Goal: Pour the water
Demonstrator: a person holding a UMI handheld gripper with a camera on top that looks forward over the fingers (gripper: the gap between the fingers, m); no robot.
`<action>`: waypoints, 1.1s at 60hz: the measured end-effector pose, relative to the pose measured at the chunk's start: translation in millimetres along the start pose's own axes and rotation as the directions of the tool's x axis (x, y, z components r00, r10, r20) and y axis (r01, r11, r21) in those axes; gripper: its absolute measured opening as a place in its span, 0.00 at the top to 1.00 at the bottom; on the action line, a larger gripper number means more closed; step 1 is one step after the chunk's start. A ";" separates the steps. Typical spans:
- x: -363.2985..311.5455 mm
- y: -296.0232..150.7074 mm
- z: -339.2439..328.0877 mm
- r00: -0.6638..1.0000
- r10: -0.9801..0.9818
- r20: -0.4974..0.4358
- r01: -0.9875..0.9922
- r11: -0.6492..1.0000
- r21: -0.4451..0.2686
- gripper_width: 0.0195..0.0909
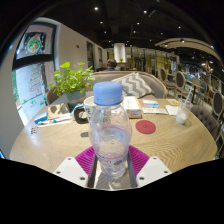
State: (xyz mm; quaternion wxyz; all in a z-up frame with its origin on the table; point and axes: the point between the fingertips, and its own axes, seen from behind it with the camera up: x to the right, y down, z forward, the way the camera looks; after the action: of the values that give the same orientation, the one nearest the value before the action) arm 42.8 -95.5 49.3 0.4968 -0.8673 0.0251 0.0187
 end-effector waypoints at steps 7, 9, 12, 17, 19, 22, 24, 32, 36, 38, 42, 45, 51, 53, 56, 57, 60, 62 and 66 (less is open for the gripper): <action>0.7 -0.9 -2.7 1.000 -0.015 -0.011 0.015 1.000 0.003 0.75; 2.3 -3.4 -3.9 1.000 -0.017 -0.022 0.017 1.000 0.011 0.75; 3.7 -6.5 -6.9 0.999 -0.025 -0.033 0.026 1.000 0.013 0.79; 4.3 -13.6 -10.8 0.998 -0.052 -0.043 0.052 0.999 0.012 0.83; 4.9 -17.3 -12.1 0.997 -0.064 -0.045 0.064 0.998 0.011 0.83; 5.2 -26.3 -14.4 0.996 -0.073 -0.049 0.074 0.997 0.017 0.83; 7.6 -33.8 -16.7 0.995 -0.087 -0.057 0.088 0.996 0.021 0.83; 26.9 -81.0 -24.6 0.973 -0.200 -0.119 0.207 0.977 0.053 0.83; 38.2 -110.7 -25.1 0.950 -0.267 -0.165 0.281 0.957 0.069 0.83; 46.8 -125.5 -24.3 0.930 -0.310 -0.198 0.329 0.942 0.068 0.83; 64.6 -155.8 -18.4 0.868 -0.416 -0.272 0.445 0.894 0.050 0.83; 76.3 -176.7 -12.8 0.799 -0.503 -0.328 0.538 0.842 0.019 0.83; 94.7 -210.0 6.7 0.611 -0.676 -0.412 0.715 0.695 -0.080 0.83; 97.4 -218.9 13.8 0.537 -0.727 -0.427 0.766 0.633 -0.114 0.83; 103.0 -230.1 23.7 0.411 -0.796 -0.445 0.831 0.528 -0.176 0.83; 103.4 -233.8 27.2 0.369 -0.814 -0.449 0.849 0.491 -0.194 0.83; 105.2 -242.0 38.1 0.233 -0.861 -0.453 0.891 0.376 -0.256 0.84; 104.4 -247.1 42.8 0.146 -0.881 -0.450 0.908 0.300 -0.293 0.84; 96.0 -253.2 55.7 -0.019 -0.903 -0.430 0.929 0.143 -0.341 0.84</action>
State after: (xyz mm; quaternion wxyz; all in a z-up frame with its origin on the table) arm 153.9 78.1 233.6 0.3729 -0.6173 -0.4077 -0.5600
